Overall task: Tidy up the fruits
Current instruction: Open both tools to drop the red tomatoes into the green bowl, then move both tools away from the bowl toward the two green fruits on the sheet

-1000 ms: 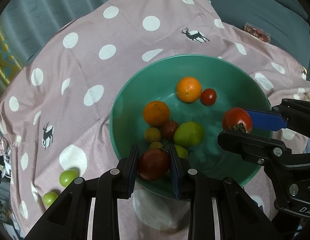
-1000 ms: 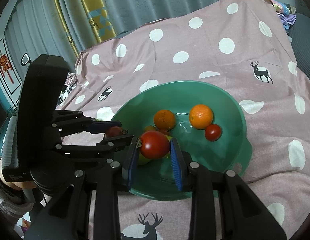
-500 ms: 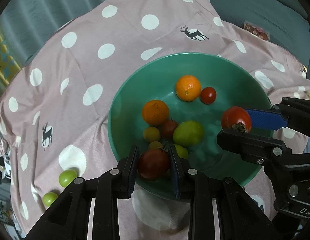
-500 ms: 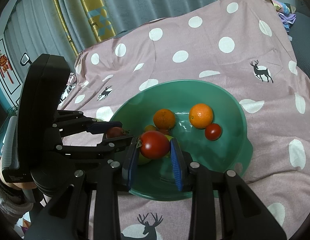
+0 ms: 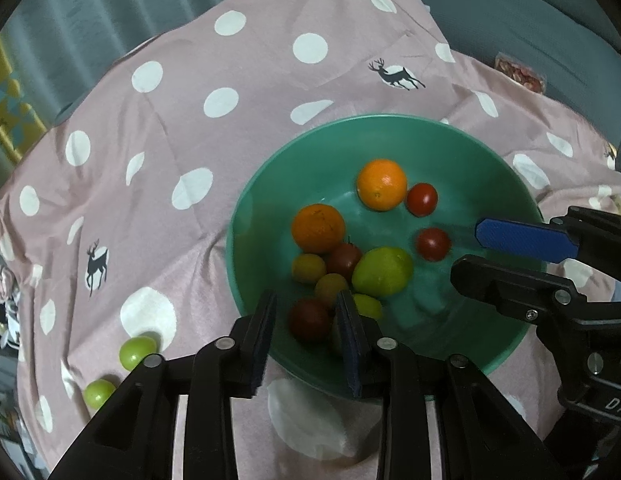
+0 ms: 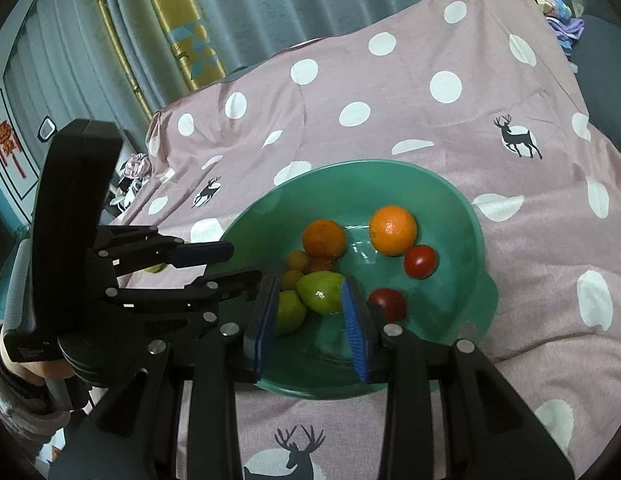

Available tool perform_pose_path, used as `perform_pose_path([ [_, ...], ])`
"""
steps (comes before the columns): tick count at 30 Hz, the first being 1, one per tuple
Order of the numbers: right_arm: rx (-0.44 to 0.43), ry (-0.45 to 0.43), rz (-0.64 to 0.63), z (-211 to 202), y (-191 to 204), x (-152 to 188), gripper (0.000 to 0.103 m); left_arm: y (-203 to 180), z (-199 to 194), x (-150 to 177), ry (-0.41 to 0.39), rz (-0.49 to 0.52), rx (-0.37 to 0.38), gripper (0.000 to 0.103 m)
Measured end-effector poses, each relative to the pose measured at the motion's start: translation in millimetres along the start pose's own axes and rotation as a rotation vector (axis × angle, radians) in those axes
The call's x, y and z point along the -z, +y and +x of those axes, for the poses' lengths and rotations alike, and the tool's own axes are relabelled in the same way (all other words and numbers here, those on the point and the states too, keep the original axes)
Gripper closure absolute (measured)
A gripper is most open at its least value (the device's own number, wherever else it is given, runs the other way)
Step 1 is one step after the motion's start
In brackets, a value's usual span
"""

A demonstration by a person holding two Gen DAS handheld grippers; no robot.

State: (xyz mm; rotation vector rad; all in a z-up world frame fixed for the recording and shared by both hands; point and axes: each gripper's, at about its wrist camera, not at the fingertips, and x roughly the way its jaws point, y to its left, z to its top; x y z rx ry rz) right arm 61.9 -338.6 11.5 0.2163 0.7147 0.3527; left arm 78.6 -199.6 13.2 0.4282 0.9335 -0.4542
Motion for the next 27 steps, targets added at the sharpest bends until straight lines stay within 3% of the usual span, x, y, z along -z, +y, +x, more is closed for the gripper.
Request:
perform_pose_path([
  [2,-0.002,-0.009,0.014,-3.8,-2.0,1.4,0.062,0.9,-6.1,0.3,-0.019,-0.012,0.006,0.051],
  [4,0.002,-0.014,0.023,-7.6,-2.9,2.9,0.059,2.4,-13.8,2.1,-0.038,-0.027,-0.018,0.031],
  [6,0.005,-0.020,0.034,-12.2,-3.8,5.1,0.052,7.8,-23.8,7.1,-0.061,-0.056,-0.018,0.026],
  [11,0.007,-0.037,0.073,-27.7,-9.2,12.5,0.042,30.0,-40.4,32.7,-0.060,-0.150,-0.044,0.023],
  [19,0.005,-0.017,0.071,-42.8,-2.3,24.7,0.037,74.6,-45.2,100.2,0.032,-0.367,-0.086,0.023],
  [25,-0.034,0.024,-0.002,-40.3,23.7,31.9,0.035,83.4,-53.6,138.8,0.058,-0.437,-0.119,0.022],
  [27,-0.047,0.044,-0.042,-38.0,35.9,35.3,0.029,83.6,-56.4,149.7,0.067,-0.446,-0.131,0.017],
])
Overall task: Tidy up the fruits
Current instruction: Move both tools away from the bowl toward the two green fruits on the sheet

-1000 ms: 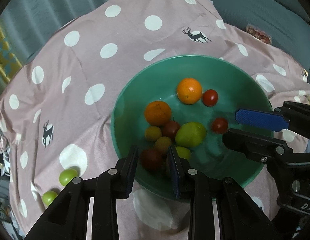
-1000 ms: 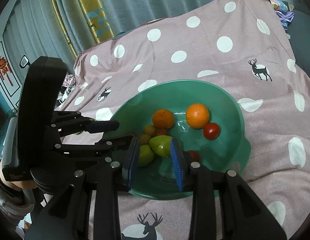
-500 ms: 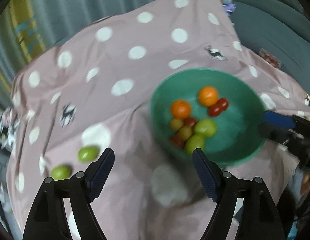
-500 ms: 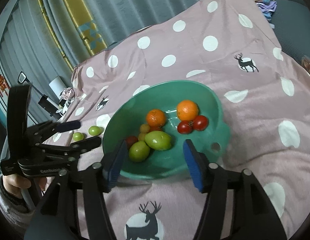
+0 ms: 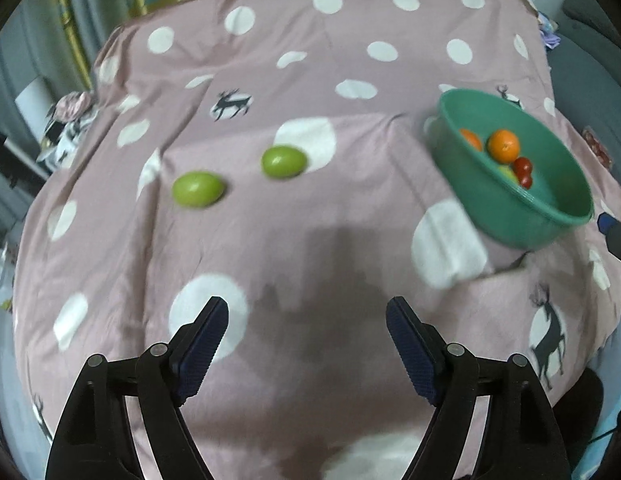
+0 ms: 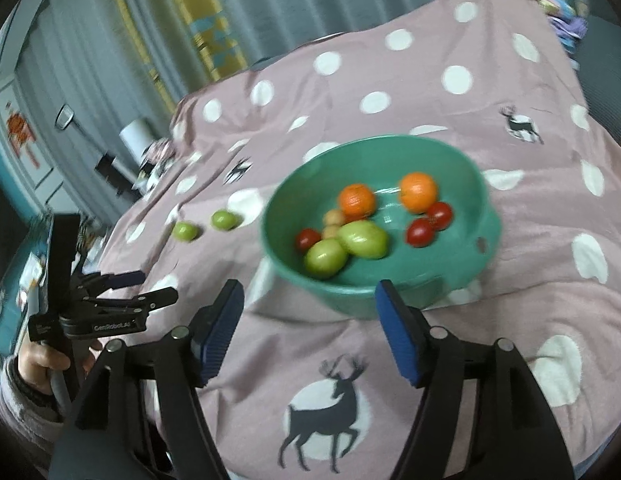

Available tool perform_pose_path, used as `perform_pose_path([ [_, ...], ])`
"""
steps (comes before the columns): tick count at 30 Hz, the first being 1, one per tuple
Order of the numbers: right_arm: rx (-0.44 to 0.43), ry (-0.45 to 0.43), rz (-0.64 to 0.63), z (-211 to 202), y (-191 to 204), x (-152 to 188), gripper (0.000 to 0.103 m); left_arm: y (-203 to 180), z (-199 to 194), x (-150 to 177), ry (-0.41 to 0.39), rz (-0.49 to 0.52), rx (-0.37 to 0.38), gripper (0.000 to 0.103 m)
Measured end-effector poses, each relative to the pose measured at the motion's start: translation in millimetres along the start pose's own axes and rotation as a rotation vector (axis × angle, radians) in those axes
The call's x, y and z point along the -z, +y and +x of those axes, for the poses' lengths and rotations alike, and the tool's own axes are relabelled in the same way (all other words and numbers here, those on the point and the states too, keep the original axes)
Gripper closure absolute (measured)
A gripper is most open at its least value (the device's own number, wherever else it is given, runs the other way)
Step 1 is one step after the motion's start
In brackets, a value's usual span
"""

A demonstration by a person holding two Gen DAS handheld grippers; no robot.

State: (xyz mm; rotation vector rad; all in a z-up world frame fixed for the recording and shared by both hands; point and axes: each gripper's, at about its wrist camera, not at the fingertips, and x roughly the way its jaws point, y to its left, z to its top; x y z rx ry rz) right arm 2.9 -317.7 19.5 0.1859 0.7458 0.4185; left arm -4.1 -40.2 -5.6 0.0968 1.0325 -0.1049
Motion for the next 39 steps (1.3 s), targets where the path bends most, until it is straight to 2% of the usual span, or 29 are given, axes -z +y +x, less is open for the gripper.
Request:
perform_pose_path([
  [2,-0.015,0.016,-0.035,2.4,11.2,3.0,0.027,4.3,-2.6,7.1,-0.002,0.000,-0.024,0.012],
  [8,-0.055,0.054,-0.063,9.7,31.9,8.1,0.025,16.0,-12.1,17.3,-0.027,-0.015,-0.045,0.012],
  [10,-0.068,0.066,-0.064,13.0,37.7,9.6,0.022,18.8,-15.0,19.9,-0.043,-0.013,-0.049,0.011],
  [12,-0.074,0.080,-0.059,16.3,42.8,10.9,0.013,22.2,-17.8,20.9,-0.066,-0.020,-0.045,0.011],
  [13,-0.078,0.086,-0.056,18.6,46.0,11.1,0.012,24.3,-19.7,21.7,-0.078,-0.024,-0.042,0.010],
  [16,-0.099,0.113,-0.062,24.6,56.4,12.6,0.012,30.5,-24.4,23.8,-0.111,-0.036,-0.037,0.006],
  [25,-0.102,0.139,-0.114,38.3,82.1,5.4,0.012,44.6,-29.0,27.0,-0.181,-0.059,-0.023,0.006],
  [39,-0.066,0.177,-0.170,57.7,104.2,-5.0,0.012,67.4,-22.7,28.5,-0.196,-0.091,0.001,0.005],
])
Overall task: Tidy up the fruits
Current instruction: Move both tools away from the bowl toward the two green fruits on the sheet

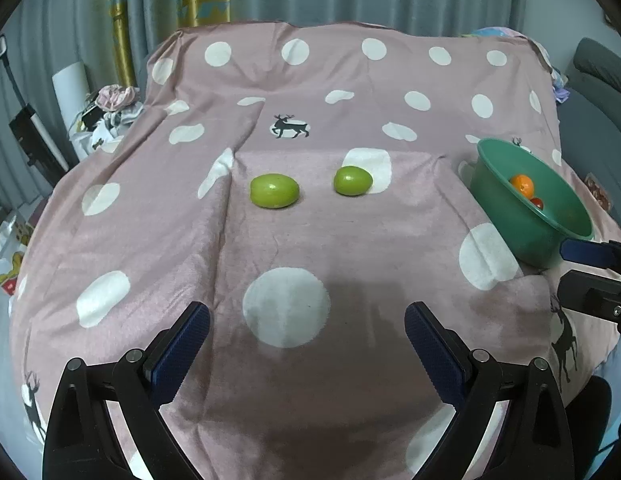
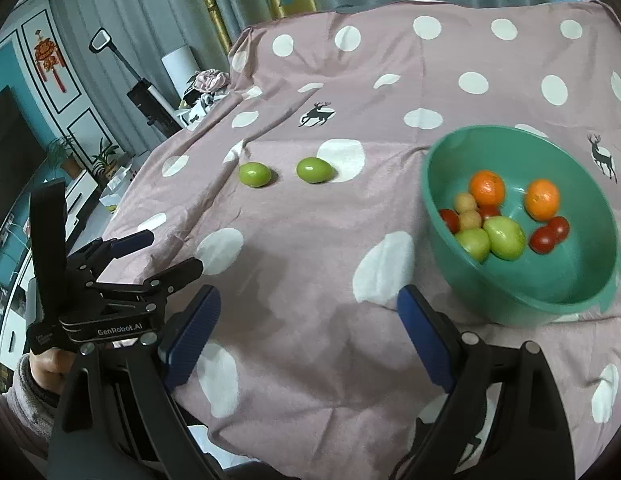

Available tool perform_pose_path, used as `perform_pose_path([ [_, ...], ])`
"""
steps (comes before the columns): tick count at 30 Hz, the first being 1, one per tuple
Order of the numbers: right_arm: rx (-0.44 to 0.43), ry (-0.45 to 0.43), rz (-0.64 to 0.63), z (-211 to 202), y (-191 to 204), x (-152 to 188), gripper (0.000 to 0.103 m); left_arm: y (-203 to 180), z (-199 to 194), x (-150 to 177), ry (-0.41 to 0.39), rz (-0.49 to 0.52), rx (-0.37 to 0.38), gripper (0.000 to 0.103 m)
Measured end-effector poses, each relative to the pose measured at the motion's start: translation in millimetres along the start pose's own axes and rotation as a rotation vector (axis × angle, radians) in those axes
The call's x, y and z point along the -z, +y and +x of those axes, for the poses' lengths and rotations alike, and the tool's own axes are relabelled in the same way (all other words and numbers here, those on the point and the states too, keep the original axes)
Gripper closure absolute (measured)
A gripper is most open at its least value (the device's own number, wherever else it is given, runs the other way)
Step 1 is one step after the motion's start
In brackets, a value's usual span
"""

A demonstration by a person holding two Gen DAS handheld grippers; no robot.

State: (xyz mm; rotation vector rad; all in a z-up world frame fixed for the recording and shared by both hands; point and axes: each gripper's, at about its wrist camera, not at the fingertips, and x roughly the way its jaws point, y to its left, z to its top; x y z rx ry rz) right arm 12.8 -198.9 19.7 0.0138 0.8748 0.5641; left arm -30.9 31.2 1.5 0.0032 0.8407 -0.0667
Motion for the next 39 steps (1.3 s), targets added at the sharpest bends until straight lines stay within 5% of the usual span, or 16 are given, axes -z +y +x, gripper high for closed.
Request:
perform_pose_path([
  [39,-0.027,0.047,-0.030,60.9,17.0,-38.8,0.012,43.3,21.9,-40.6,-0.007,-0.011,0.002,0.005],
])
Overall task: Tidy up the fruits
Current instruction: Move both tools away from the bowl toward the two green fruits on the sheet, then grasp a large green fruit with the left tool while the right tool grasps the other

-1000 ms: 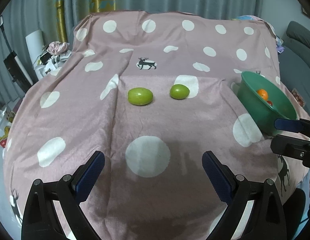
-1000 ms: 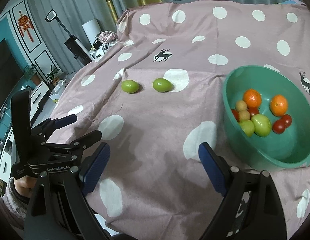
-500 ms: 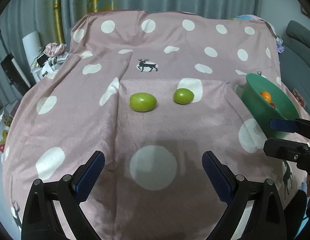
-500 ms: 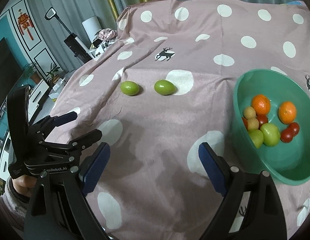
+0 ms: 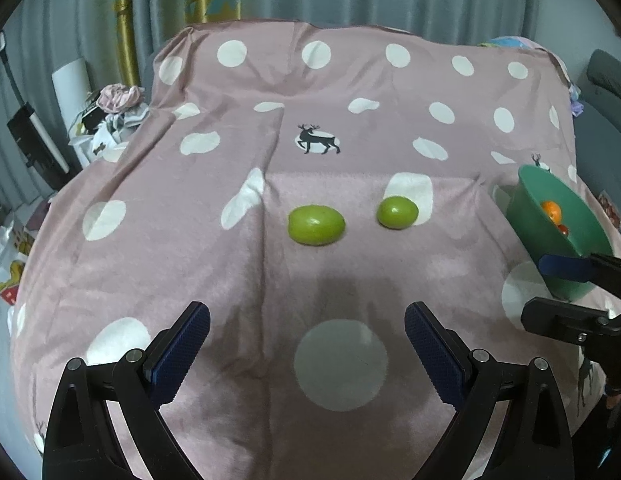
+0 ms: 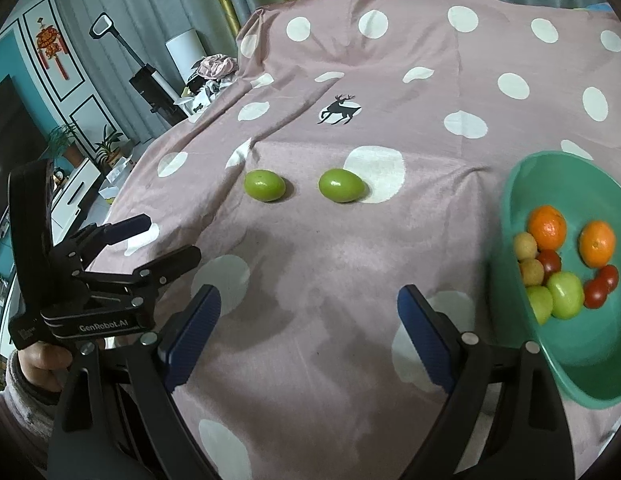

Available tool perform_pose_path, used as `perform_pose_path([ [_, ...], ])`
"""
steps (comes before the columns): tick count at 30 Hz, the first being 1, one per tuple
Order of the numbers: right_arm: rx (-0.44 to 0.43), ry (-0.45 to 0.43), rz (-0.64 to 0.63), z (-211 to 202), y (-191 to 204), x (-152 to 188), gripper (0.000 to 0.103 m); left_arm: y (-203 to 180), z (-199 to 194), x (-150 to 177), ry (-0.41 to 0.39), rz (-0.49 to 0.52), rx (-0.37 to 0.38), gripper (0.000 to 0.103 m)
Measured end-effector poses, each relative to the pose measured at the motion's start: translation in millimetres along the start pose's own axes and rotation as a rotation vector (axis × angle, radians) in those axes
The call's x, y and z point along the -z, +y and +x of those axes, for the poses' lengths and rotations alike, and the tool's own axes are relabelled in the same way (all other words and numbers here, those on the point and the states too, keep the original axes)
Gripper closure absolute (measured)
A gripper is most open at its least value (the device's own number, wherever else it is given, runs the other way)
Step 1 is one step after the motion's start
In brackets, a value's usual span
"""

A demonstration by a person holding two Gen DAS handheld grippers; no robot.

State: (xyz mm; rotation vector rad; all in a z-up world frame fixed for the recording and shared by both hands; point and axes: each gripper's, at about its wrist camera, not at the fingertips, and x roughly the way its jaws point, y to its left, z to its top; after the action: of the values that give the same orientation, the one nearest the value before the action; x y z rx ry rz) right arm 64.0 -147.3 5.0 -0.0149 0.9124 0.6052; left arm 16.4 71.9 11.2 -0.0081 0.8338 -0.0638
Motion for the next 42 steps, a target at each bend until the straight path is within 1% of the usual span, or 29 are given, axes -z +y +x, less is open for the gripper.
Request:
perform_pose_path([
  [4,0.003,0.002,0.002,3.9,0.0,-3.5,0.012,15.2,-8.1,-7.8,-0.020,-0.013,0.031,0.005],
  [9,0.013,0.003,0.012,10.5,-3.9,-8.4,0.012,31.4,-16.2,-16.3,-0.047,0.000,0.006,0.005],
  [12,0.017,0.006,0.019,15.6,-7.1,-11.5,0.012,35.3,-14.0,-21.1,-0.051,0.009,-0.012,0.005],
  [16,0.025,0.005,0.024,21.8,-10.1,-17.5,0.012,32.0,-4.6,-29.1,-0.040,0.013,0.027,0.005],
  [18,0.037,0.005,0.026,25.9,-11.9,-21.5,0.012,25.6,3.4,-35.4,-0.027,0.032,0.052,0.006],
  [21,0.047,0.007,0.034,32.3,-15.6,-27.8,0.012,13.9,15.5,-43.2,-0.010,0.073,0.062,0.006],
  [23,0.049,0.011,0.037,37.3,-16.8,-32.1,0.013,7.2,25.2,-46.9,0.007,0.106,0.043,0.008],
  [25,0.063,0.012,0.039,42.1,-17.0,-36.2,0.014,2.7,35.1,-50.9,0.025,0.126,0.040,0.016],
  [28,0.059,0.011,0.049,50.4,-18.2,-42.2,0.016,2.1,46.7,-54.5,0.052,0.127,0.070,0.018],
  [31,0.058,0.020,0.051,63.9,-20.5,-49.8,0.020,1.4,59.2,-57.0,0.072,0.134,0.057,0.019],
  [33,0.060,0.032,0.053,72.9,-22.2,-54.1,0.025,0.9,66.0,-58.1,0.082,0.140,0.050,0.023],
  [35,0.070,0.048,0.054,84.9,-23.8,-59.5,0.028,-0.5,70.6,-58.9,0.089,0.146,0.051,0.024],
  [37,0.075,0.056,0.054,92.3,-24.1,-63.2,0.029,-0.8,77.0,-59.9,0.101,0.155,0.046,0.029],
  [39,0.093,0.063,0.049,100.0,-25.3,-67.7,0.030,-0.2,84.2,-60.7,0.118,0.157,0.033,0.030],
  [40,0.097,0.069,0.049,103.8,-26.2,-69.4,0.030,-0.4,87.1,-61.4,0.124,0.161,0.031,0.033],
  [42,0.096,0.078,0.053,109.3,-28.8,-72.2,0.031,-1.7,91.5,-63.1,0.128,0.172,0.019,0.033],
])
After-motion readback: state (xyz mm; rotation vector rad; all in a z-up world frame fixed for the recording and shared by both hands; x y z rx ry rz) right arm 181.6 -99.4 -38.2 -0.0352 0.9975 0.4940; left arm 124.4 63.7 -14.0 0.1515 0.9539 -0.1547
